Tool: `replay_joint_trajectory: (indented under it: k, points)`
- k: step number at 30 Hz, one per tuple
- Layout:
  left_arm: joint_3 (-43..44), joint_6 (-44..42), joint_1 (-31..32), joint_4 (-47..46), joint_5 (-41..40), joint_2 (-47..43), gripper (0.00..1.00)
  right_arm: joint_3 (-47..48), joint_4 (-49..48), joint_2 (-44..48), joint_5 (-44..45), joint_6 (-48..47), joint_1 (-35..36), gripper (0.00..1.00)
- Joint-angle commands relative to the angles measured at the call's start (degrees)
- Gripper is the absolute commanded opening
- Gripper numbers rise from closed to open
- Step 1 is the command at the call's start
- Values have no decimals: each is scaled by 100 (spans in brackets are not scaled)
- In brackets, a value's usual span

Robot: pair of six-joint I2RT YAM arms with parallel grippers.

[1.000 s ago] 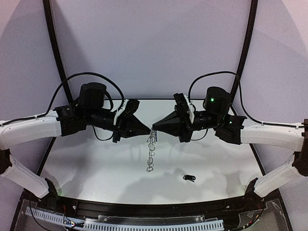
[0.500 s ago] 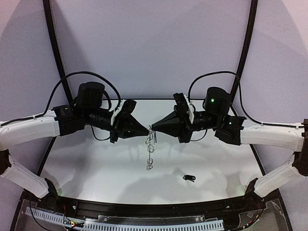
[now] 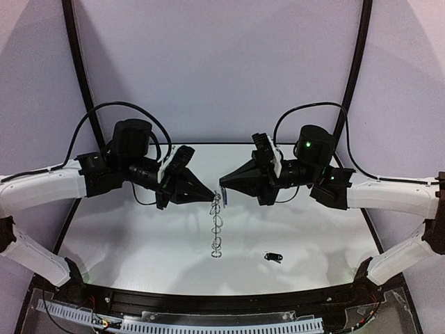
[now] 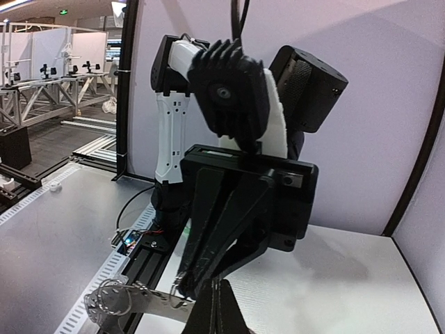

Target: Put the keys on the keyring

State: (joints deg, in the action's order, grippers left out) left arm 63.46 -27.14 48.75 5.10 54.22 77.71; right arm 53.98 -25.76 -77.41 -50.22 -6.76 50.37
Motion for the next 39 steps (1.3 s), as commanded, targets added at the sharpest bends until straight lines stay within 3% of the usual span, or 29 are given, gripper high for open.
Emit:
replay_joint_trajectory:
  k: [1,6,39]
  points:
    - [-112,150,11,-443,87,-128,1,-76,-111,116,-383,44,-1,0]
    - [-84,213,12,-489,162,-81,1,45,304,105,-625,-283,54,0]
    - [101,257,5,-154,1,-16,1,209,33,-88,-438,-334,163,0]
